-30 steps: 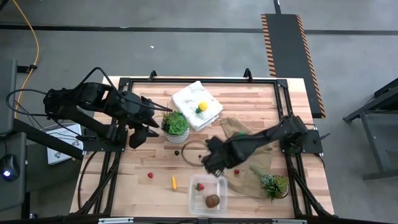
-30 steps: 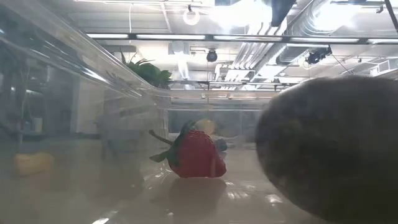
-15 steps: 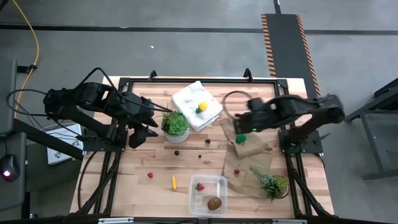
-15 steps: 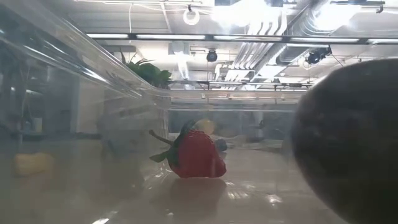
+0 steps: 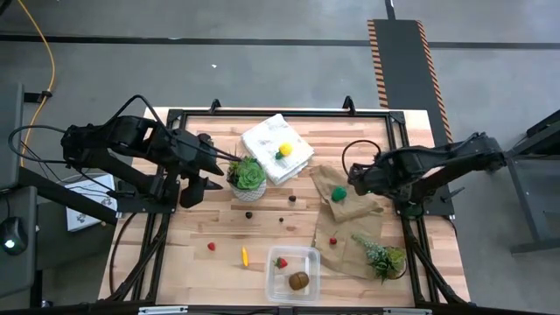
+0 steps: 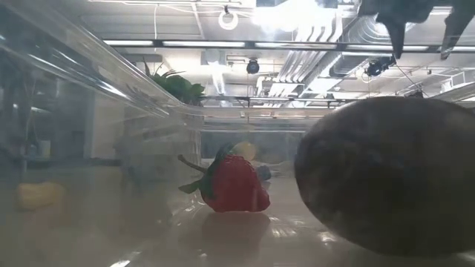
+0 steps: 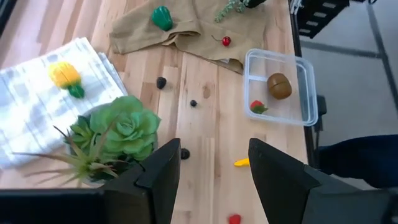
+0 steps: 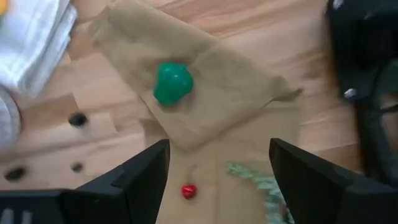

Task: Pick and placing Produce into tupperware
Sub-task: Put the green bell pepper into the transparent bin

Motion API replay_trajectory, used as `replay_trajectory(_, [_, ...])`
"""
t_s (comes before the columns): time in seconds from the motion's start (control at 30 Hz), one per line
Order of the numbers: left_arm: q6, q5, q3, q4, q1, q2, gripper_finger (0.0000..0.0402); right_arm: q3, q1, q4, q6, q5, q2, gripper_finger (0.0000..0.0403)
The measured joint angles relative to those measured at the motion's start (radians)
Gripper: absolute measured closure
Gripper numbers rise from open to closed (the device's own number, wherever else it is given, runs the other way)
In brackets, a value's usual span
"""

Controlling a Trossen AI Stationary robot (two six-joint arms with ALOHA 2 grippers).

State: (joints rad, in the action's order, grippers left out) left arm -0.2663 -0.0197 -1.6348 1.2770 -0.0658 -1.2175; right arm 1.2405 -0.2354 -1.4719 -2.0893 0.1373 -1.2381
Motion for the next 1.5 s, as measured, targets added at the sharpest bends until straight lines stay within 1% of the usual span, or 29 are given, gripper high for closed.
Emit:
replay_trajectory(0.1, [0.053,0.000,0.000,0.000,0.000,0.000,0.0222,-0.052,0.017,0.069,-0.089,0.024,0.000,0.0137])
replay_trajectory(0.2, [0.116,0.000,0.000,0.003,0.000,0.000,0.0222,-0.087,0.052,0.124,-0.137,0.049,0.000,0.0137])
replay_trajectory(0.4, [0.187,0.000,0.000,0.005,0.000,0.000,0.0222,-0.098,0.147,0.188,-0.127,0.050,-0.038,0.0137])
replay_trajectory(0.6, [0.211,0.000,0.000,0.008,0.000,0.000,0.0222,-0.098,0.215,0.243,-0.075,0.052,-0.134,0.0137])
replay_trajectory(0.8, [0.236,0.000,0.000,0.014,0.000,0.000,0.0222,-0.098,0.238,0.247,-0.103,0.050,-0.211,0.0137])
replay_trajectory(1.0, [0.244,0.000,0.000,0.014,0.000,0.000,0.0222,-0.098,0.248,0.253,-0.128,0.031,-0.223,0.0137])
replay_trajectory(1.1, [0.249,0.000,0.000,0.015,0.000,0.000,0.0222,-0.102,0.249,0.263,-0.129,-0.004,-0.222,0.0137])
replay_trajectory(1.23, [0.262,0.000,0.000,0.017,0.000,0.000,0.0222,-0.191,0.249,0.400,-0.131,-0.070,-0.207,0.0137])
replay_trajectory(1.37, [0.262,0.000,0.000,0.021,0.000,0.000,0.0222,-0.314,0.249,0.600,-0.139,-0.120,-0.185,0.0137])
replay_trajectory(1.43, [0.262,0.001,0.000,0.030,0.000,0.000,0.0222,-0.355,0.249,0.663,-0.151,-0.130,-0.179,0.0137])
replay_trajectory(1.5, [0.262,0.000,0.000,0.033,0.000,0.000,0.0222,-0.374,0.249,0.674,-0.154,-0.137,-0.177,0.0137])
